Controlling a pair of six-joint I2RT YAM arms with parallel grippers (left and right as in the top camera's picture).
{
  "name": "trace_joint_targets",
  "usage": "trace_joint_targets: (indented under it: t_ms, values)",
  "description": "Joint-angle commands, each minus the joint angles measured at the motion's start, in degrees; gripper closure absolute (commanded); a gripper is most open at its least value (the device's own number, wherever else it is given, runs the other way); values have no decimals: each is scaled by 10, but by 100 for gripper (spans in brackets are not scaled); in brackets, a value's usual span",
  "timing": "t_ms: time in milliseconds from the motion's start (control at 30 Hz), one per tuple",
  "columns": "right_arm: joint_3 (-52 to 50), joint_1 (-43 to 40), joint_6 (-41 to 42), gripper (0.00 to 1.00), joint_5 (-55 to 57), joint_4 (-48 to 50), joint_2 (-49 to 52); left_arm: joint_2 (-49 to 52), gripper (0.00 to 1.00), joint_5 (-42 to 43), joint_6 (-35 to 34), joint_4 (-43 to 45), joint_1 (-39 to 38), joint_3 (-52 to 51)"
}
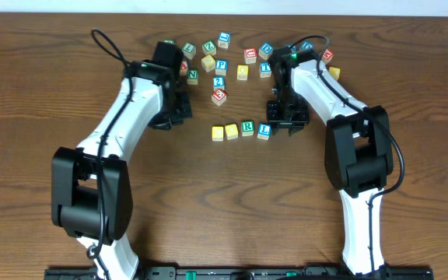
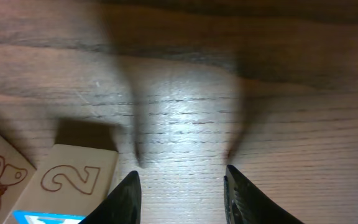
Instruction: Spell out CORL
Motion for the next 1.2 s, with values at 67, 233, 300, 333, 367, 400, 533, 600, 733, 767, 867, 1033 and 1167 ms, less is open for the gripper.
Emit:
trace_joint_targets:
  t_ms: [67, 233, 300, 333, 367, 400, 533, 600, 733, 767, 867, 1033, 1167]
  values:
    - [-3, 9, 7, 62, -7, 4, -17, 8, 92, -3, -36, 4, -14, -6]
    - [-3, 17, 7, 62, -11, 18, -17, 24, 92, 6, -43, 13, -17, -6]
    - [-4, 21, 7, 61, -11, 23, -17, 29, 92, 19, -44, 19, -19, -6]
    - [-4, 22, 7, 61, -11, 26, -17, 31, 92, 25, -44, 22, -19, -6]
    - [-4, 23, 7, 61, -13, 28, -17, 33, 92, 28, -46, 24, -20, -6]
    - [-4, 24, 7, 61, -13, 31, -17, 33, 92, 28, -48, 26, -21, -6]
    - [-4, 26, 7, 61, -18, 38, -17, 34, 92, 28, -50, 28, -26, -6]
    - [-4, 28, 7, 61, -17, 41, -17, 34, 92, 28, -50, 30, -28, -6]
    - [-4, 31, 7, 61, -18, 45, -17, 34, 92, 28, -50, 30, -33, -6]
    - [-4, 32, 7, 60, -17, 46, -17, 34, 92, 28, -50, 31, -35, -6]
    - [-4, 35, 7, 60, -18, 52, -17, 34, 92, 27, -52, 35, -38, -6]
    - [-4, 44, 0, 60, -17, 54, -17, 34, 92, 27, -57, 41, -40, -6]
    - [-4, 54, -11, 60, -14, 53, -17, 34, 92, 27, -56, 45, -41, -6]
